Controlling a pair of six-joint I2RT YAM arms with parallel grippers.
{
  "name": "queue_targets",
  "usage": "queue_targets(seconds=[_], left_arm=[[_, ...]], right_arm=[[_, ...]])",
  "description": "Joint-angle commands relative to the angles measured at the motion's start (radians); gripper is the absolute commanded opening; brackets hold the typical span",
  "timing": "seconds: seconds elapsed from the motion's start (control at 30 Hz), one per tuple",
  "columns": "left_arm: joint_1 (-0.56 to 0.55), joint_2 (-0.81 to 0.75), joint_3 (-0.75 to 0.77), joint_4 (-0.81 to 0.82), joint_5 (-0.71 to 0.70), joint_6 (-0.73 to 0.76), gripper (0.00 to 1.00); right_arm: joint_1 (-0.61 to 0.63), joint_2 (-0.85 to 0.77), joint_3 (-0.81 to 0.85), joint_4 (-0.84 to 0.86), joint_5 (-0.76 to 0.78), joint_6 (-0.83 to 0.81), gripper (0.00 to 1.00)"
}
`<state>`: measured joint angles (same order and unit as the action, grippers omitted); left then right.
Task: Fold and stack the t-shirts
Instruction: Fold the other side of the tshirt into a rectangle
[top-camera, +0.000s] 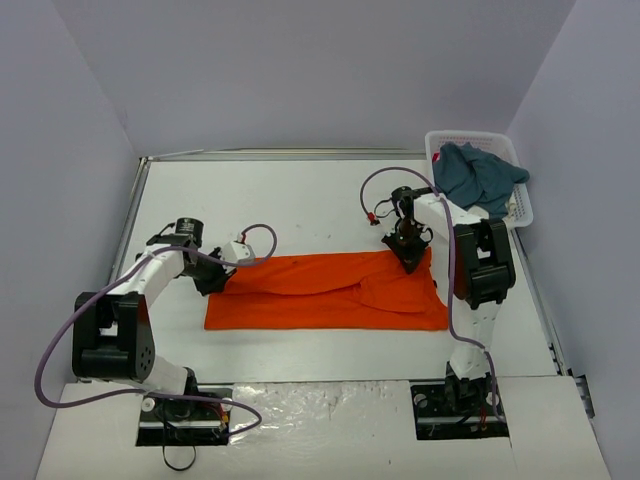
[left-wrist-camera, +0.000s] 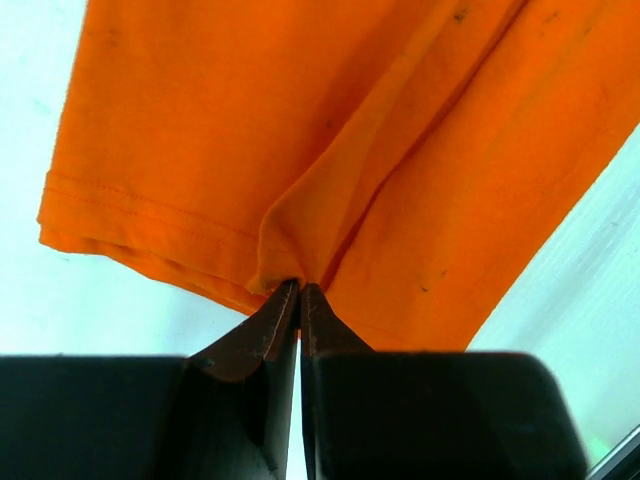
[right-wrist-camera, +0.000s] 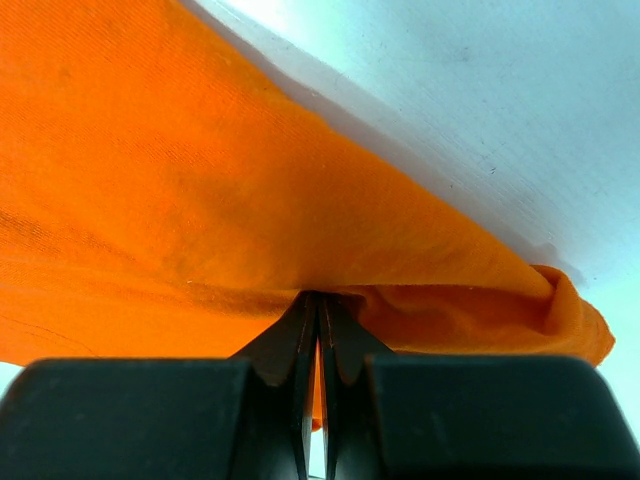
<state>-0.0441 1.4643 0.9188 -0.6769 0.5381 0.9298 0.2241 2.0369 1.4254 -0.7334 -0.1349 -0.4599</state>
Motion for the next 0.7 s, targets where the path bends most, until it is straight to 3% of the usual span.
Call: queue_targets(seconds=[0.0, 0.33, 0.5, 0.67], left_arm=[[-0.019, -0.047, -0.011, -0.016, -0.038, 0.05, 0.04], [-0.03, -0.099, 0.021, -0.136, -0.089, 0.101, 0.16], [-0.03, -0.137, 0.051, -0.206, -0.112, 0.109, 0.16], [-0.028, -0.154, 0.101, -0.178, -0.115, -0.036, 0.16]], right_arm=[[0.0, 0.063, -0.025, -0.047, 0.034, 0.0, 0.0], [0.0, 0.066, -0.019, -0.049, 0.029, -0.003, 0.0], [0.0, 0.056, -0.014, -0.05, 0.023, -0.006, 0.0], [0.0, 0.013, -0.01, -0.06, -0.002, -0.013, 0.0]])
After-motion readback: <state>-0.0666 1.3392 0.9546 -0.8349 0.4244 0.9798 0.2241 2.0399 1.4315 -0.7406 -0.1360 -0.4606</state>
